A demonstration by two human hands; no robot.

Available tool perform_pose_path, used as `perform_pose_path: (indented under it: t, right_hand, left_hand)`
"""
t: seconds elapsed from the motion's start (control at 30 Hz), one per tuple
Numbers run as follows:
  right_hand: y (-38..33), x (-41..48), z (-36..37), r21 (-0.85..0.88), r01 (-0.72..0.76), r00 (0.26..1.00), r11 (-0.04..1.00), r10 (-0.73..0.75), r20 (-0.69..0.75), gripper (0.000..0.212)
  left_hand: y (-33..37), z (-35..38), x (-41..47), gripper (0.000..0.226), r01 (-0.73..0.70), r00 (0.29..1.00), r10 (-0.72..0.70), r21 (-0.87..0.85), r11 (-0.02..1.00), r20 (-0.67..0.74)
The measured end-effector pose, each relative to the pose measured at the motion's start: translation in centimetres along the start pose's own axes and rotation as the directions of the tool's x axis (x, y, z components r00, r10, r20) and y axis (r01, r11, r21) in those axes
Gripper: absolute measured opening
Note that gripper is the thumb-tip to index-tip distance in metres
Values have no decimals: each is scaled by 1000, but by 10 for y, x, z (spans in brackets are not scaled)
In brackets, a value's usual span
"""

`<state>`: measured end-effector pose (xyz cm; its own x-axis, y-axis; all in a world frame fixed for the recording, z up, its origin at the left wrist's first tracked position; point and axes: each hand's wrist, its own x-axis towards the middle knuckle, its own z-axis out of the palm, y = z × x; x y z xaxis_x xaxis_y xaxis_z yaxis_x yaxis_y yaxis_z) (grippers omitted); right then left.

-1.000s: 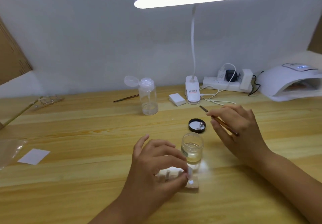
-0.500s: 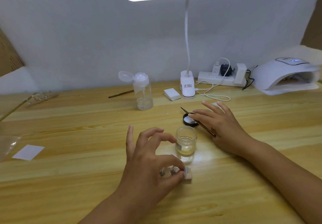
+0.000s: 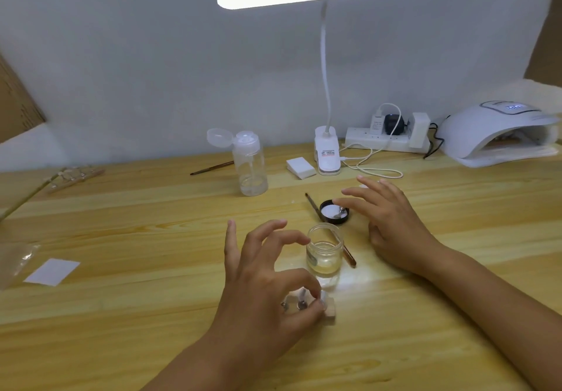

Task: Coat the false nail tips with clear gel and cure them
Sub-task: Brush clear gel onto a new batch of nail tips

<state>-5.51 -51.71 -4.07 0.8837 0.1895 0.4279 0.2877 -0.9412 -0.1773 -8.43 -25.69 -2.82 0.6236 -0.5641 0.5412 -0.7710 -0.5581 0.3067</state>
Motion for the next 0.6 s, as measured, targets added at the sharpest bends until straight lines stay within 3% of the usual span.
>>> perform_pose_path:
  t: [0.17, 0.3, 0.37, 0.43, 0.47, 0.53, 0.6]
  right_hand:
    - [-4, -1, -4, 52, -18, 995, 999, 23, -95, 71]
    - [-22, -2, -33, 201, -94, 963, 975, 141, -232, 50]
    - [-38, -9, -55, 358, -89, 987, 929, 131, -96, 31]
    - [-60, -21, -71, 380, -118, 979, 918, 44, 198, 11]
    - [-69, -28, -73, 289, -124, 946, 949, 25, 323, 26]
    - [-86, -42, -65, 120, -62, 903, 991, 5, 429, 47]
    - [-100, -46, -56, 55, -18, 894, 998, -9, 449, 45]
  left_hand:
    - [5, -9, 4, 21, -74, 997, 67, 189, 979, 44]
    - [1, -22, 4, 51, -62, 991, 32, 243, 968, 127]
    - [-11, -34, 5, 67, 1, 978, -49, 232, 973, 202]
    - [-31, -50, 6, 73, 106, 934, -165, 194, 975, 317]
    - [-41, -55, 4, 69, 131, 906, -189, 175, 976, 380]
    - [-54, -60, 3, 54, 146, 868, -163, 73, 987, 469]
    - [-51, -59, 5, 34, 217, 832, -155, -55, 975, 532]
